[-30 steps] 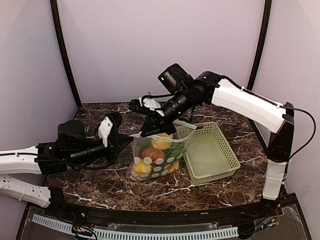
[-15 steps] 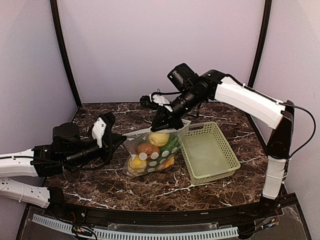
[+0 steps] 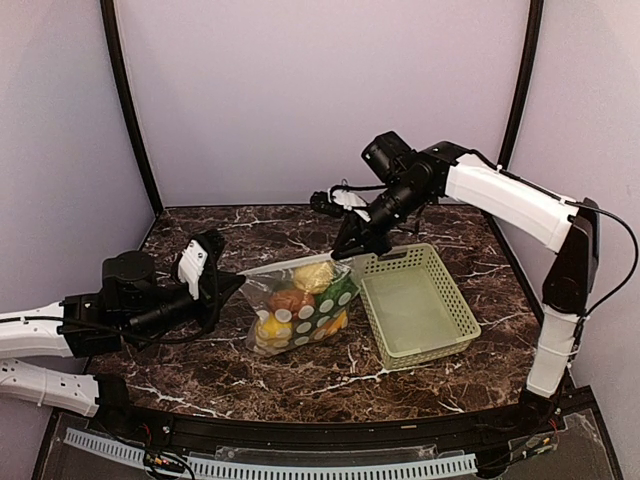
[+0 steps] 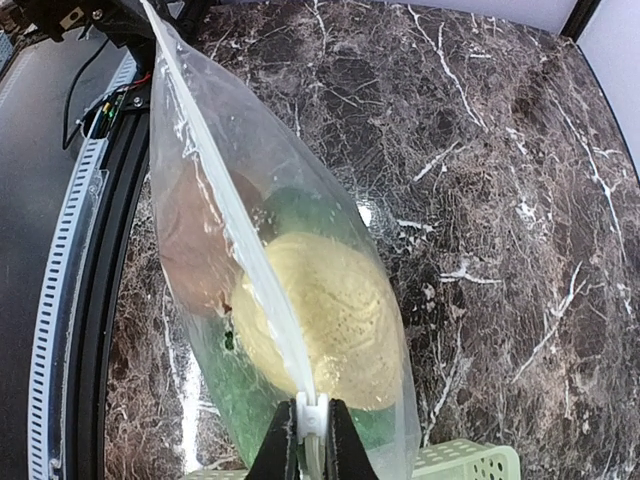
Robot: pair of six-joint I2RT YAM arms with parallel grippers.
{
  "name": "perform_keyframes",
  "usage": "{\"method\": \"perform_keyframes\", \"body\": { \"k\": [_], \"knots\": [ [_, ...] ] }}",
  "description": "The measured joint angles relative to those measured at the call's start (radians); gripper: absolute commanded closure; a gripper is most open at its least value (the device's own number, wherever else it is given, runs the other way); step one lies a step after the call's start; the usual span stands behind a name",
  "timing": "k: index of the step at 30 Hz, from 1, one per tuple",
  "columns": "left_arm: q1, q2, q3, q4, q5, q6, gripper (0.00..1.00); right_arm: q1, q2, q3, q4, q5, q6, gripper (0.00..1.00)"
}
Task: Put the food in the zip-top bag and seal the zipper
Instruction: Zip the zipper on the zipper food storage bag.
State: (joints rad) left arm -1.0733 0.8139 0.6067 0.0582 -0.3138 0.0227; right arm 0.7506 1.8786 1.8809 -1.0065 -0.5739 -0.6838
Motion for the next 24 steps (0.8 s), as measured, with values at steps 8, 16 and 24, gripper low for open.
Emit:
{"method": "perform_keyframes", "body": {
  "k": [8,16,24],
  "knots": [
    [0.005,-0.008,-0.008,0.000,-0.009,-0.001,0.99,-0.061,-0.025,-0.041,-0.018,0.008,-0.015,1.00],
    [0.010,-0.010,-0.018,0.001,-0.009,-0.001,0.99,-0.090,-0.050,-0.069,-0.029,0.010,-0.015,1.00],
    [0.011,-0.011,-0.023,0.003,-0.010,-0.001,0.99,-0.124,-0.067,-0.106,-0.035,0.009,-0.015,1.00]
  ]
}}
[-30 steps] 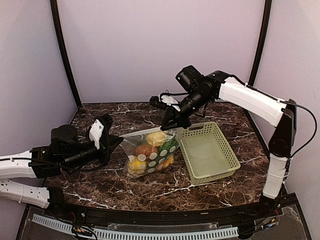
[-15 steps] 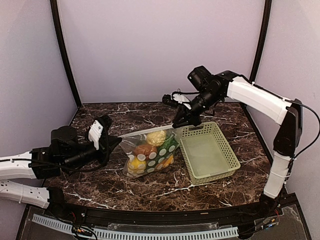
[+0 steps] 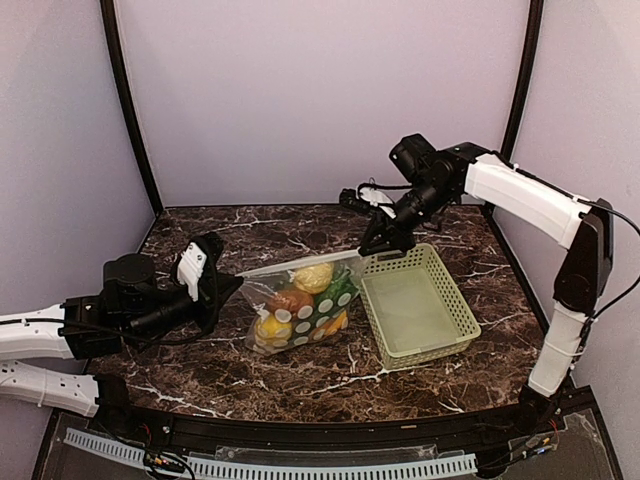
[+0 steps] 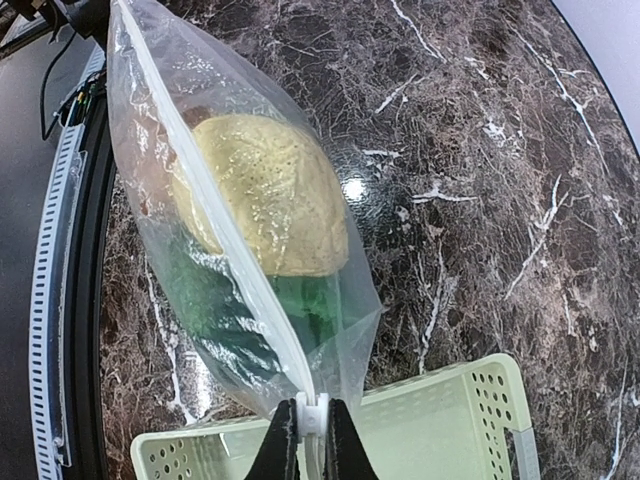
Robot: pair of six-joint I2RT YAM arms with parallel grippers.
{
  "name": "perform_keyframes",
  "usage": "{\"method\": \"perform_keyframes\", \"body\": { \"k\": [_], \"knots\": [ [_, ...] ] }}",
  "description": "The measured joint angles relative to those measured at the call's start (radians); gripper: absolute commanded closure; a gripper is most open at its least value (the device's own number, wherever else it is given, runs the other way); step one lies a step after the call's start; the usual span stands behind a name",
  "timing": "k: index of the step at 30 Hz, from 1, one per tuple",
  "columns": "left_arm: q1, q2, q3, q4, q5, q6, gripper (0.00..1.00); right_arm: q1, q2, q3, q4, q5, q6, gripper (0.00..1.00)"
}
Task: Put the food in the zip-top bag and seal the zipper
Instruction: Zip the zipper on the zipper food storage bag.
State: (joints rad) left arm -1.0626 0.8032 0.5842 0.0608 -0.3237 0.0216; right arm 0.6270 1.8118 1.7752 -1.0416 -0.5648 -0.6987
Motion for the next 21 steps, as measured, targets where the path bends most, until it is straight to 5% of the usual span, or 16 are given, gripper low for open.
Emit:
{"method": "perform_keyframes", "body": {
  "k": [21],
  "knots": [
    [0.034,0.044,-0.008,0.060,-0.023,-0.016,0.99,-0.031,-0.006,0.005,-0.014,-0.007,0.001,1.00]
  ]
}}
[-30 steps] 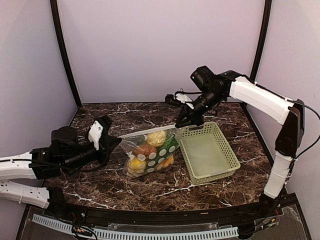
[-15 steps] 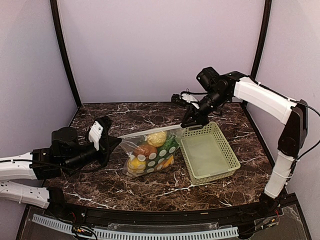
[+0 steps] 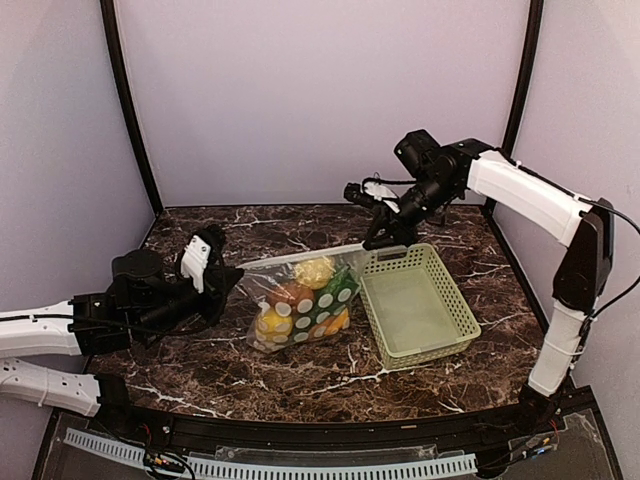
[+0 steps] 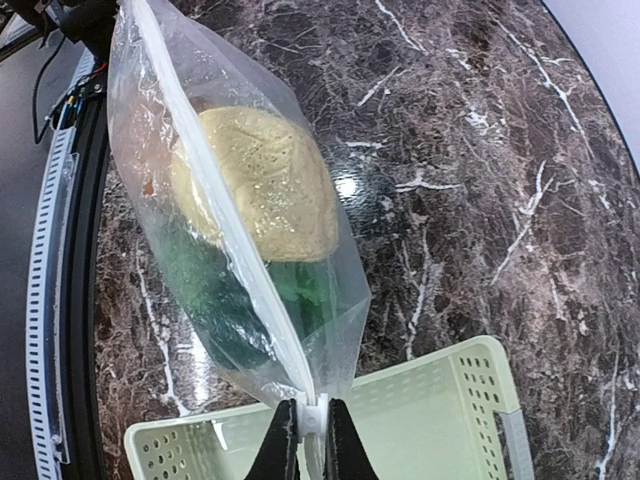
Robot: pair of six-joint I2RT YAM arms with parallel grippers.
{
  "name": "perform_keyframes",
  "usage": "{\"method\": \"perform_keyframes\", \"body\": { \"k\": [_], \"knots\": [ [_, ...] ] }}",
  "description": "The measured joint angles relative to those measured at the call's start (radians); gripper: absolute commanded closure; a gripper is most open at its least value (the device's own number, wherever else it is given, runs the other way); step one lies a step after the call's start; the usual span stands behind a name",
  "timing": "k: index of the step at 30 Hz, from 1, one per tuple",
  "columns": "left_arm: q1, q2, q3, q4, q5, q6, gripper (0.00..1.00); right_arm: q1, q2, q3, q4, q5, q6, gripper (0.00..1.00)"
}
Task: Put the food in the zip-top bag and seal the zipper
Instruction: Place the zipper food storage bag at the center of the board.
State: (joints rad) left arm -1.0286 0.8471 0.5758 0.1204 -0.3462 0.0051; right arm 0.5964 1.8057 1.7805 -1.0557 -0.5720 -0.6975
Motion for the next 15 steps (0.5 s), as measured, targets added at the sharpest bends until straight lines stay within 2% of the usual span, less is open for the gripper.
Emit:
{"method": "perform_keyframes", "body": {
  "k": [7,12,15],
  "knots": [
    [0.149,0.237,0.179,0.038,-0.038,-0.045,0.99,-0.022,0.152,0.236,0.008,0.012,0.009,1.00],
    [0.282,0.415,0.299,0.096,0.016,-0.029,0.99,-0.028,0.310,0.459,0.034,0.038,0.019,1.00],
    [0.346,0.462,0.322,0.129,0.067,0.005,0.99,-0.029,0.346,0.504,0.070,0.045,0.029,1.00]
  ]
}}
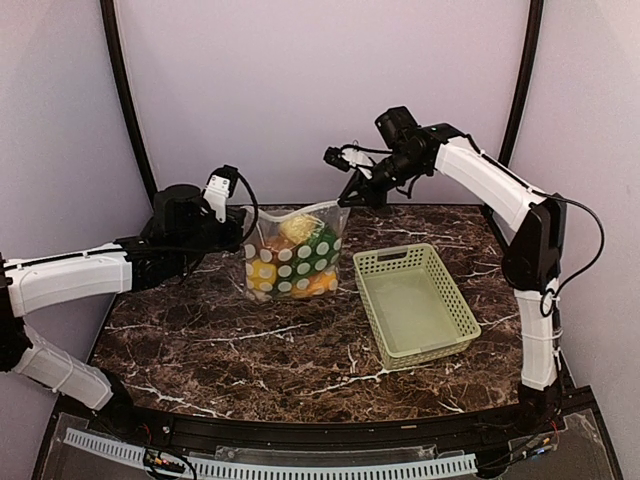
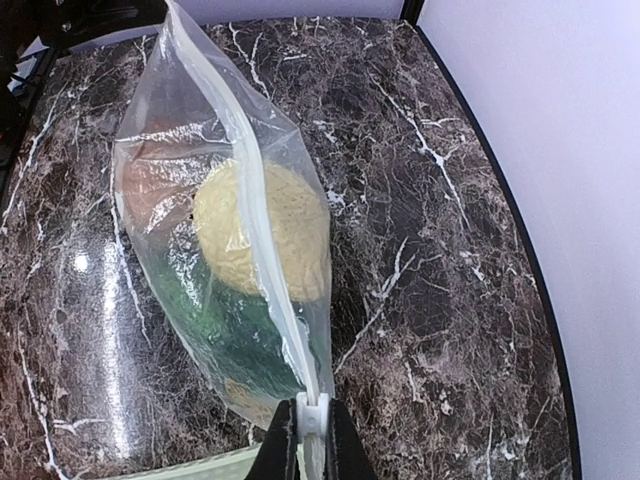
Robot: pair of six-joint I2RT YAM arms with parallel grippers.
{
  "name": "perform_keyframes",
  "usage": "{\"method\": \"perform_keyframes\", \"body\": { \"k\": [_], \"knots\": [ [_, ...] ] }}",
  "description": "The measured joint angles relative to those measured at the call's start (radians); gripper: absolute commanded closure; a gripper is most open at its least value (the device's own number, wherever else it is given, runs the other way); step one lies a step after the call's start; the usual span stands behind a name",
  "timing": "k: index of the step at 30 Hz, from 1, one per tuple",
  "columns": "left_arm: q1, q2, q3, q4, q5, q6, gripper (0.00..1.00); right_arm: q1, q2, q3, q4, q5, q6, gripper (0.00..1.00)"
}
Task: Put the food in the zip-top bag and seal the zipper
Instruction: Place the zipper food storage bag at the center of the board.
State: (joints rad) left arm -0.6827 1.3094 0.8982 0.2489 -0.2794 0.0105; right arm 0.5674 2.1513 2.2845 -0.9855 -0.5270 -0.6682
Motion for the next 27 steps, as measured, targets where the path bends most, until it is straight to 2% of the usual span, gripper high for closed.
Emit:
{"method": "perform_keyframes", "body": {
  "k": [4,11,13,15,17,19,21,26,27],
  "knots": [
    [0.028,-0.005,-0.006,0.022,0.075,0.031,0.99,0.000,-0.026,-0.057,0.071,-0.044,0.019,0.97],
    [0.028,-0.174,-0.177,0.013,0.267,-0.035,0.96,0.003,-0.218,-0.465,0.141,-0.234,-0.038,0.91],
    [0.028,-0.248,-0.235,-0.019,0.325,-0.080,0.88,0.013,-0.266,-0.561,0.138,-0.267,-0.066,0.82],
    [0.028,-0.305,-0.274,-0.062,0.369,-0.114,0.74,0.031,-0.298,-0.632,0.132,-0.279,-0.088,0.73],
    [0.027,-0.355,-0.303,-0.122,0.404,-0.153,0.53,0.056,-0.320,-0.692,0.116,-0.286,-0.101,0.66],
    [0.027,-0.393,-0.310,-0.200,0.425,-0.186,0.39,0.076,-0.328,-0.724,0.097,-0.292,-0.108,0.60],
    [0.027,-0.422,-0.308,-0.257,0.428,-0.193,0.30,0.085,-0.328,-0.726,0.076,-0.296,-0.104,0.52],
    [0.027,-0.484,-0.232,-0.425,0.402,-0.181,0.17,0.084,-0.382,-0.718,0.016,-0.269,-0.073,0.35],
    [0.027,-0.487,-0.205,-0.451,0.394,-0.170,0.07,0.084,-0.404,-0.711,0.005,-0.252,-0.070,0.30]
  ]
}}
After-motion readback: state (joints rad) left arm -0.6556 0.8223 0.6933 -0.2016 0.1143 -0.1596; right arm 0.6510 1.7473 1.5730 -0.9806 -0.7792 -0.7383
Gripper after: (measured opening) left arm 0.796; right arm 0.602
